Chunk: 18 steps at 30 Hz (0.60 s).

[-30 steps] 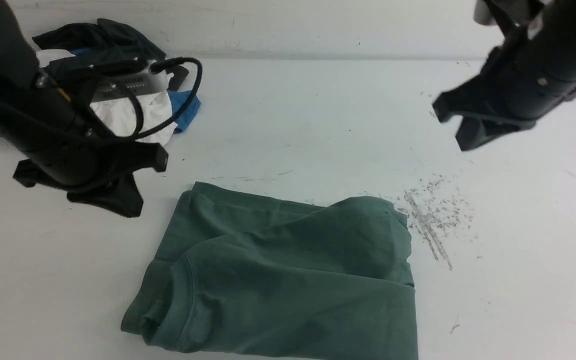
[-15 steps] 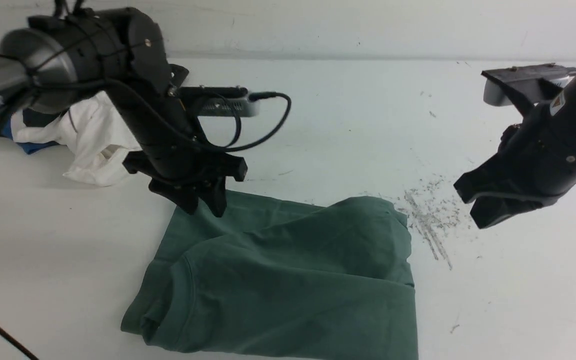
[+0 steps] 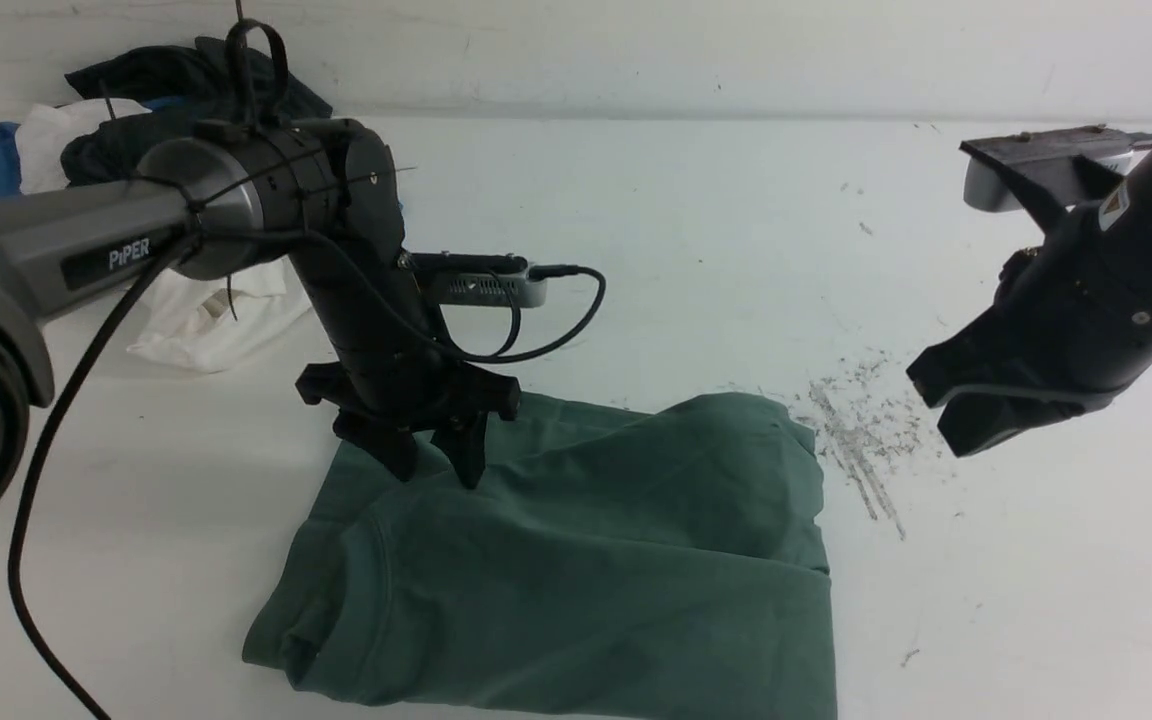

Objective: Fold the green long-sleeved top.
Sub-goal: Use the right arm to drag the right edge of the fabric to the left and folds it over the left edge

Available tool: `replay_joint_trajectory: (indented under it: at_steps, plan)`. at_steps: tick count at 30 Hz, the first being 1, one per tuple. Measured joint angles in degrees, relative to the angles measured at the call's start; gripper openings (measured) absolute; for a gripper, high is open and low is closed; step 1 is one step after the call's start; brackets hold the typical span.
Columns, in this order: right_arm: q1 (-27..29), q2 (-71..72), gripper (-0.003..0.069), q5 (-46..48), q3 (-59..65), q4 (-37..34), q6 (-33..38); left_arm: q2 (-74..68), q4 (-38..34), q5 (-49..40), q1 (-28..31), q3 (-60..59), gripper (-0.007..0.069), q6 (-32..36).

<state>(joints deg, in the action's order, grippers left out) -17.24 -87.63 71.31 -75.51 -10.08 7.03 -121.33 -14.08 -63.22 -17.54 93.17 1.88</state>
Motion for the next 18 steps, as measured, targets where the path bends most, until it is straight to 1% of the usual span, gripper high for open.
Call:
replay_joint_trajectory:
  at_steps: [4,6,7,8,10,11,12,13,14,15,18]
  plan:
    - [0.0,0.0,-0.0014,-0.1,0.0,-0.6,0.0,-1.6,-1.5,-1.7,0.0,0.1,0.04,0.0]
    - [0.0,0.0,-0.0014,-0.3,0.0,-0.8,0.0,-1.9,-2.2,-1.9,0.0,0.1,0.0375,0.2]
    - [0.0,0.0,-0.0014,-0.5,0.0,-0.9,0.0,-1.9,-2.4,-1.9,0.0,0.1,0.0322,0.4]
    - [0.0,0.0,-0.0014,-0.5,0.0,-0.9,0.0,-1.9,-2.4,-1.9,0.0,0.1,0.0322,0.5]
    - [0.0,0.0,-0.0014,-0.8,0.0,-0.9,0.0,-1.9,-2.7,-2.7,0.0,0.1,0.0174,0.5]
    - [0.0,0.0,-0.0014,-0.9,0.0,-0.9,0.0,-1.9,-2.7,-2.9,0.0,0.4,0.0125,0.5]
    - [0.0,0.0,-0.0015,-0.9,0.0,-0.9,0.0,-1.9,-2.7,-3.0,0.0,0.4,0.0102,0.5]
    - [0.0,0.0,-0.0015,-0.9,0.0,-0.9,0.0,-1.7,-2.8,-3.4,0.0,1.1,0.0042,0.9]
    - [0.0,0.0,-0.0015,-0.9,0.0,-0.9,0.0,-1.7,-2.8,-3.5,0.0,1.2,0.0037,0.9]
    - [0.0,0.0,-0.0015,-0.9,0.0,-0.9,0.0,-1.1,-2.8,-4.2,0.0,2.1,0.0015,1.4]
    - [0.0,0.0,-0.0015,-1.2,0.0,-1.1,0.0,-0.1,-2.8,-4.5,0.0,3.4,0.0011,1.5]
